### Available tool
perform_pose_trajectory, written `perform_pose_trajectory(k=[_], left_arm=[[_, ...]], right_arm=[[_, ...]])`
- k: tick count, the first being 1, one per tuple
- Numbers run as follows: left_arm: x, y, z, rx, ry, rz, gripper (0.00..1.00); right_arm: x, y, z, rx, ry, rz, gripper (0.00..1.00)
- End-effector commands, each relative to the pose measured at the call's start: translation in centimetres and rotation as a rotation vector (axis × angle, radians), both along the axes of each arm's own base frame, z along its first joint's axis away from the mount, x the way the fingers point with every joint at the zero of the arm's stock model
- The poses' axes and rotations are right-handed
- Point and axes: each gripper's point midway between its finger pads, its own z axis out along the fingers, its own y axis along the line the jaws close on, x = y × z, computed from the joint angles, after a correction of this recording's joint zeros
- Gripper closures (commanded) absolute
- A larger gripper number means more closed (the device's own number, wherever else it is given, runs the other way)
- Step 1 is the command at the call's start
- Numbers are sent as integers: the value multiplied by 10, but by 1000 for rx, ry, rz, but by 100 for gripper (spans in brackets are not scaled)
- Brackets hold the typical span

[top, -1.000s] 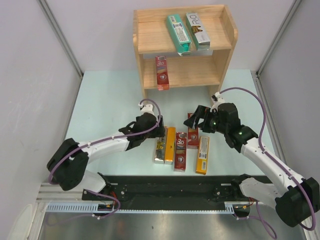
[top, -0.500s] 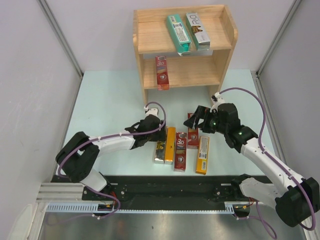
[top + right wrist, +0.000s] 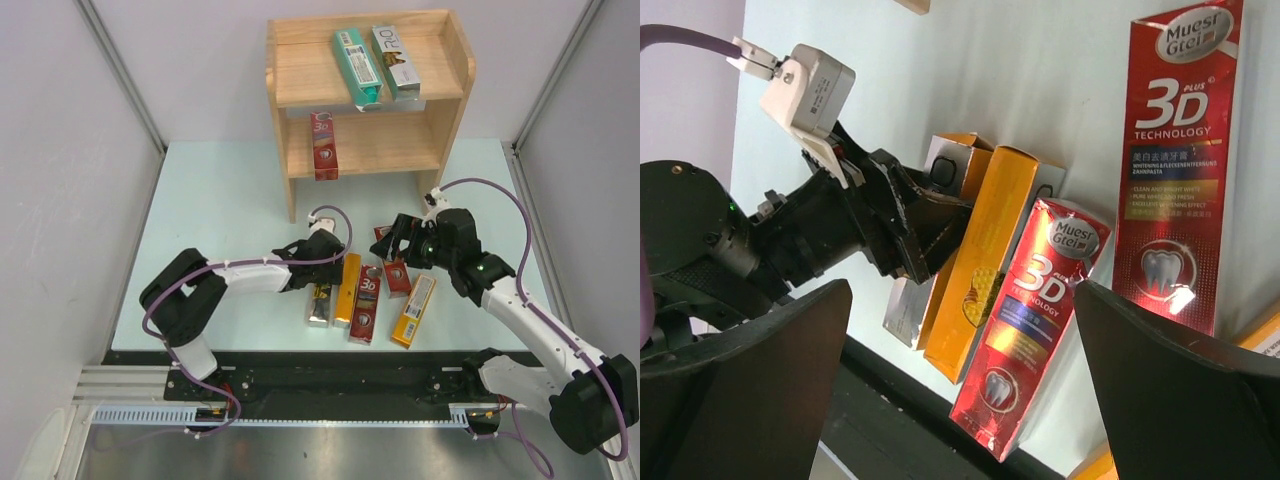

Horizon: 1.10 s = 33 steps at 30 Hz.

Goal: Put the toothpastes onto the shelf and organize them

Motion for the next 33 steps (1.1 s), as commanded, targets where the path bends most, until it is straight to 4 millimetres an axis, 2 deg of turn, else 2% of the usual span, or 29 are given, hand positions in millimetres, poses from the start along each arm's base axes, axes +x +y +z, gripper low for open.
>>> perform_pose_trajectory(k=[1,5,12,18,21,22,25,26,28,29,33], left_arm=[[5,-11,12,-7,-25,-10,33],[5,-8,17,4,-34,-4,42],[10,2,42,-13,-78,21,45],[18,27,44,-13,-77,62,44],[18,38,46,-26,-77,81,43],[17,42,48,-29,-83,84,42],[17,46,53,-25,-95,80,36],[16,46,55,-25,-96,79,30],[16,47,59,-23,-103,79,25],[16,48,63,-27,-109,80,18],[14,45,73,-64,-131,61,10]], right_arm=[[2,0,1,0,-27,9,0],[1,1,-1,-2,-22,13,0],[1,4,-4,-8,-21,23,0],[-1,9,-13,-40,-12,31,1],[4,4,-35,-118,20,6,0],[8,-1,-48,-161,40,-22,0],[17,-18,-73,-270,75,-90,1],[17,-20,-80,-291,90,-93,0],[24,-33,-86,-348,85,-153,0],[25,-36,-92,-370,92,-161,0],[31,-52,-103,-442,101,-217,0]])
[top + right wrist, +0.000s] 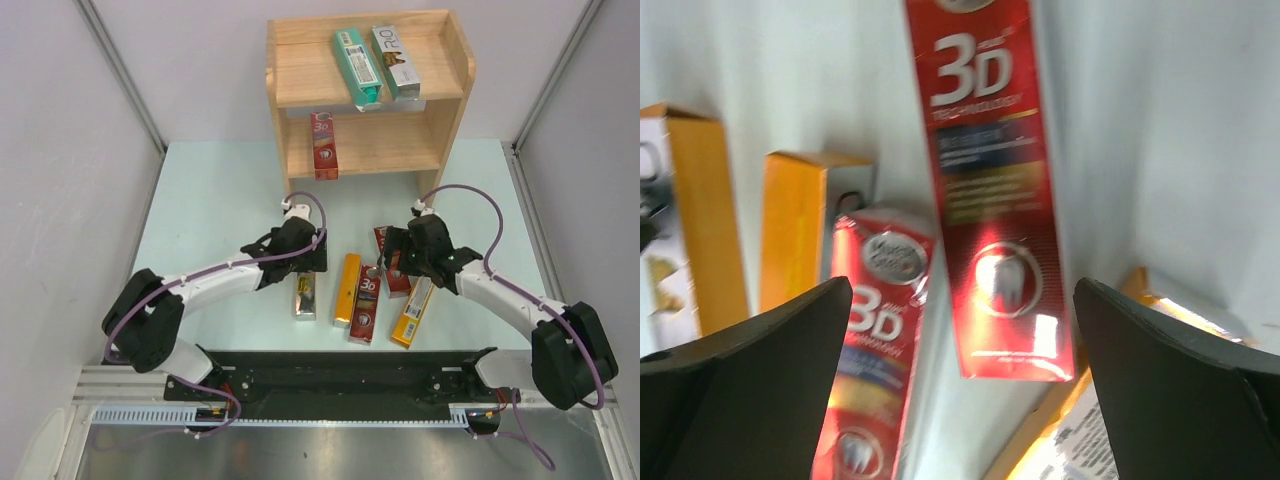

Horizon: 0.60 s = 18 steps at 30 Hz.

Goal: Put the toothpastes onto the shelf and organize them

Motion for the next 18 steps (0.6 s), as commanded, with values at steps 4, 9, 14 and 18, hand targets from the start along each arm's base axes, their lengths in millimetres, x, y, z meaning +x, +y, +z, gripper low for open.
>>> perform_pose_trajectory(k=[4,9,14,18], left_arm=[[-3,-9,31,-85,-65,-49,8],[-5,-11,35,-103,-74,-63,7],[-8,-12,33,-110,-70,-74,7],[-8,-12,35,-117,-75,-74,7]], right_arm=[[19,-24,-19,-142,-30,-78,0],[22,-18,-38,-151,1,-61,2],[25,-10,-42,-140,-4,-45,3],[27,-10,-50,-156,4,-40,15]])
